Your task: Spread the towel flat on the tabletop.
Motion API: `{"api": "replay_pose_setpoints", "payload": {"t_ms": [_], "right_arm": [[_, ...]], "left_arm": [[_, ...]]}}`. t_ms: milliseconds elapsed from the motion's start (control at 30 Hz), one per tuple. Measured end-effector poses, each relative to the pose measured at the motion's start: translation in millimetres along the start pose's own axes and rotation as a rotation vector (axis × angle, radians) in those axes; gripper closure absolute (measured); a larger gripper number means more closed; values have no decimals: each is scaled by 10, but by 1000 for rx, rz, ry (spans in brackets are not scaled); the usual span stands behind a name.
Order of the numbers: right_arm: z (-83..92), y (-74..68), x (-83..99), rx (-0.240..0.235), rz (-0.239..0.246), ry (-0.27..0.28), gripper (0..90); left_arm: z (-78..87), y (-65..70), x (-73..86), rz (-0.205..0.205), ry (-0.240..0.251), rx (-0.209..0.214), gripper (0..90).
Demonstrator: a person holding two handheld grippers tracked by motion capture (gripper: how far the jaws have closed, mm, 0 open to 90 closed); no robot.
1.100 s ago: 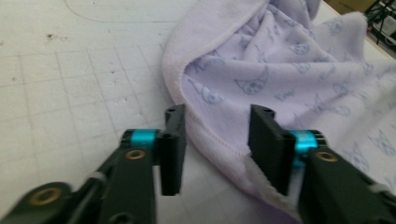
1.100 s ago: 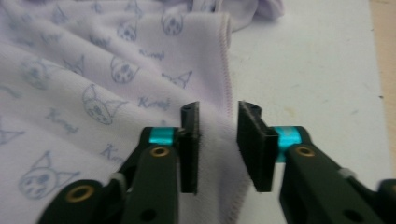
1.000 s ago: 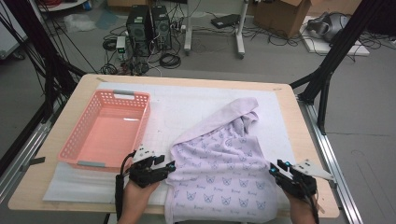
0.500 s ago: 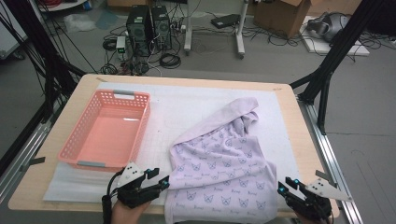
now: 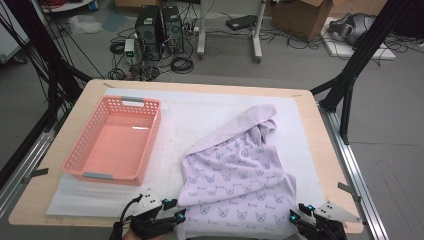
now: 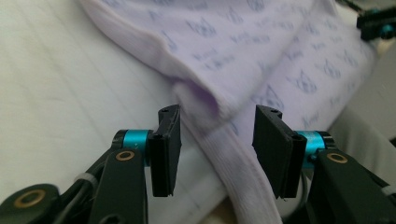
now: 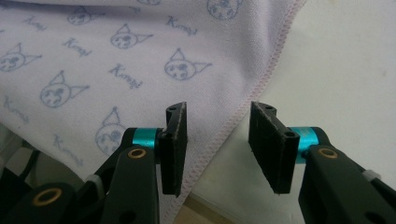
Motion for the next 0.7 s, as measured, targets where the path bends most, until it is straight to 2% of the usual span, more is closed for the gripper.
{"api": "replay_pose_setpoints", "payload": {"t_ms": [33, 100, 133, 200, 233, 267, 300, 333, 467, 567, 633, 667, 700], "right_arm": [[2, -5, 2, 4, -6, 0, 559], [-3, -15, 3, 8, -7, 1, 554], [-8, -19, 1, 13, -5, 2, 566], [-11, -30, -4, 5, 1, -1, 669], [-13, -35, -8, -2, 2, -3, 721], [-13, -40, -13, -12, -4, -7, 823], [-12, -48, -20, -36, -19, -10, 849], [-7, -49, -19, -35, -20, -14, 858], [112, -6, 10, -41, -17, -27, 869], [260, -3, 31, -53, -13, -18, 872], [324, -42, 62, -70, -10, -39, 872], [346, -68, 84, -61, 0, -57, 871], [353, -75, 92, -57, 10, -64, 866]], "left_arm": [[-22, 31, 6, -23, 9, -14, 485], [-57, 64, -8, -40, 4, -30, 471], [-71, 68, -12, -51, 6, -47, 497], [-86, 65, -5, -100, 12, -98, 604], [-85, 57, 1, -138, 21, -122, 711], [-85, 55, -1, -121, 20, -98, 791], [-84, 58, -4, -116, 16, -97, 839], [-67, 66, 0, -118, 6, -98, 846], [97, 81, 90, -65, -23, -36, 853], [222, 159, 211, -29, -36, 22, 851], [260, 202, 278, -26, -57, 40, 840], [275, 203, 286, -28, -57, 40, 831], [293, 200, 275, -22, -44, 42, 775]]}}
Point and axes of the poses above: each handheld gripper's, and its own axes: z roughly backward along the jaws, x roughly out of its underside, y roughly to its right, the point moved 6 cm from there along -z, roughly forward along the jaws
